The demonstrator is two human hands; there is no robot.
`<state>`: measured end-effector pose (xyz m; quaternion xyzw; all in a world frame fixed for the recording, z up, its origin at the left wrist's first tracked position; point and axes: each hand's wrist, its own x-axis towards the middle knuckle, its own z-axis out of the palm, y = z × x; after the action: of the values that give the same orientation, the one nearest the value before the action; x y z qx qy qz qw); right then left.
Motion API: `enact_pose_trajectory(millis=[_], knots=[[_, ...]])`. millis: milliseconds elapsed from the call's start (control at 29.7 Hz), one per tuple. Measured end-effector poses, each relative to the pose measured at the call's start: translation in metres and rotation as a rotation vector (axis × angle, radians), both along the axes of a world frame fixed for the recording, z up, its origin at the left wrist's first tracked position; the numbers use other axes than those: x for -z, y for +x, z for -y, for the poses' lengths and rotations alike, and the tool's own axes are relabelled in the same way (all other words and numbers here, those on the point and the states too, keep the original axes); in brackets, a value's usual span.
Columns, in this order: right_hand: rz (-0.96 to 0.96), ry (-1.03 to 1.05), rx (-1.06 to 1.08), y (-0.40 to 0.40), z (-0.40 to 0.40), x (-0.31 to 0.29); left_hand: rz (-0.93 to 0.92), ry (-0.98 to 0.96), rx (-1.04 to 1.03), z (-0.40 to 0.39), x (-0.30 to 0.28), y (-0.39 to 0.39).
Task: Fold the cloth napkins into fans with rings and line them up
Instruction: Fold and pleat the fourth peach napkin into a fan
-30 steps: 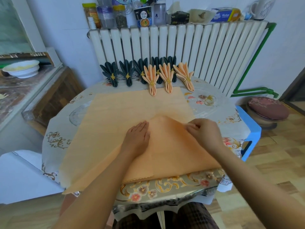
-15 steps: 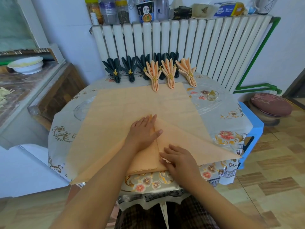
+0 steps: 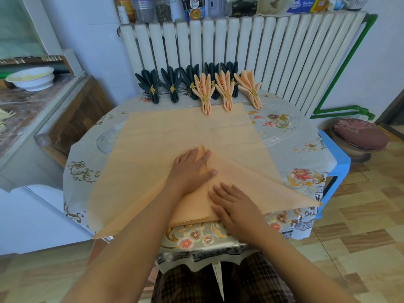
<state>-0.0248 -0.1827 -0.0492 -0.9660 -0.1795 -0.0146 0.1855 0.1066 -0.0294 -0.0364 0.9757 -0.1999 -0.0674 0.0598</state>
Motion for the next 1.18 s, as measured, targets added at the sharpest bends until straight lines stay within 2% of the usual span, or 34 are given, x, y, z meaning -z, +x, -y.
enact_pose_trajectory(millis=[674, 775, 943, 1179], knots=[[0.031, -0.054, -0.088, 0.006, 0.024, -0.001, 0.020, 0.066, 0.051, -0.002, 0.001, 0.000], [0.081, 0.038, -0.080, 0.001, 0.017, -0.002, 0.016, 0.060, 0.051, -0.003, 0.000, 0.000], [0.104, 0.330, -0.050, -0.009, 0.003, -0.004, 0.002, 0.054, 0.057, -0.004, 0.002, 0.000], [0.063, 0.517, 0.028, -0.012, 0.000, -0.004, -0.008, 0.026, 0.061, -0.005, 0.001, 0.000]])
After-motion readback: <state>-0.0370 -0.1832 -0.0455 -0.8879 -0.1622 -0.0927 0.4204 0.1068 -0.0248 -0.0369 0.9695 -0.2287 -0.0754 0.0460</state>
